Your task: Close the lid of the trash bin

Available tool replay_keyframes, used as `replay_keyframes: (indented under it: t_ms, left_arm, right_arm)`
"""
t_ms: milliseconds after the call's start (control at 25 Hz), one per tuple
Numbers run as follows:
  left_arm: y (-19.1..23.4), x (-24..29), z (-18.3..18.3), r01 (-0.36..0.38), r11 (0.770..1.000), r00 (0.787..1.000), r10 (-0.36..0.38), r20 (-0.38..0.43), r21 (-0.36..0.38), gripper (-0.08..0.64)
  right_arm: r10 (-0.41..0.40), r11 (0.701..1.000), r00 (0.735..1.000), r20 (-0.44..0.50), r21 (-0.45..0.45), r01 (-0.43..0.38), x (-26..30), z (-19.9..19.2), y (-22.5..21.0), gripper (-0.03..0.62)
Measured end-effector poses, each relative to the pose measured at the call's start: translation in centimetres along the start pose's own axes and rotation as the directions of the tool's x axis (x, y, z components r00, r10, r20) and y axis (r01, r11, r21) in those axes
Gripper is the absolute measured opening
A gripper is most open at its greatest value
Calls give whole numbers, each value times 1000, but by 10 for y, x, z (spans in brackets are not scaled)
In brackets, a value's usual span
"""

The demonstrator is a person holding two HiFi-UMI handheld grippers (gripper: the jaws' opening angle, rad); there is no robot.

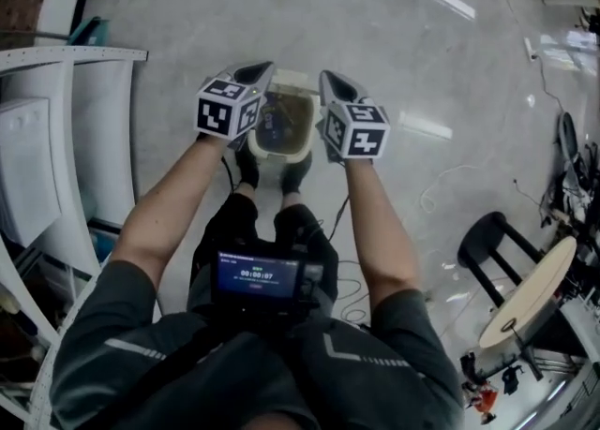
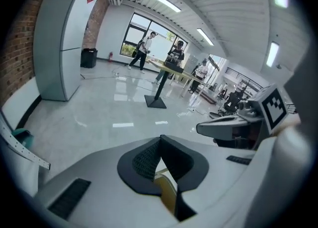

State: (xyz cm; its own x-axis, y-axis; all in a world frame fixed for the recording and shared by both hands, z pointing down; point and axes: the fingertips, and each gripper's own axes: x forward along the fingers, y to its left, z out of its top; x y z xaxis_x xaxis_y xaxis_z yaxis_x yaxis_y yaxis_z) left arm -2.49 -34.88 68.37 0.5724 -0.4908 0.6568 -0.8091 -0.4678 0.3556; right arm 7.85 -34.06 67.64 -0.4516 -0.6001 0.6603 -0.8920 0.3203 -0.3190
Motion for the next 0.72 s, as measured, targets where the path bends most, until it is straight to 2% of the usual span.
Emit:
replay_keyframes:
  t_ms: [160,360,520,720]
  left_arm:
    - [10,22,-25,-1,999,998,-1,-60,-32,-5]
    - [21,38,-37,-36,999,996,33,-89,-29,-5]
    - [23,46,-46,-57,997,994,51,-101,-60,-5]
    - [17,49,-56,-42,999,991,39,-132,-19,-3]
  right_arm:
    - [-20,999,998,-57,40,22,26,-29,-14,12]
    - [-25,997,997,-79,67,30,42,-45,-23,12]
    - [-28,995,995,-94,91,36,44,-55,-29,12]
    - [-39,994,993,-112,94,49,46,-67,-32,12]
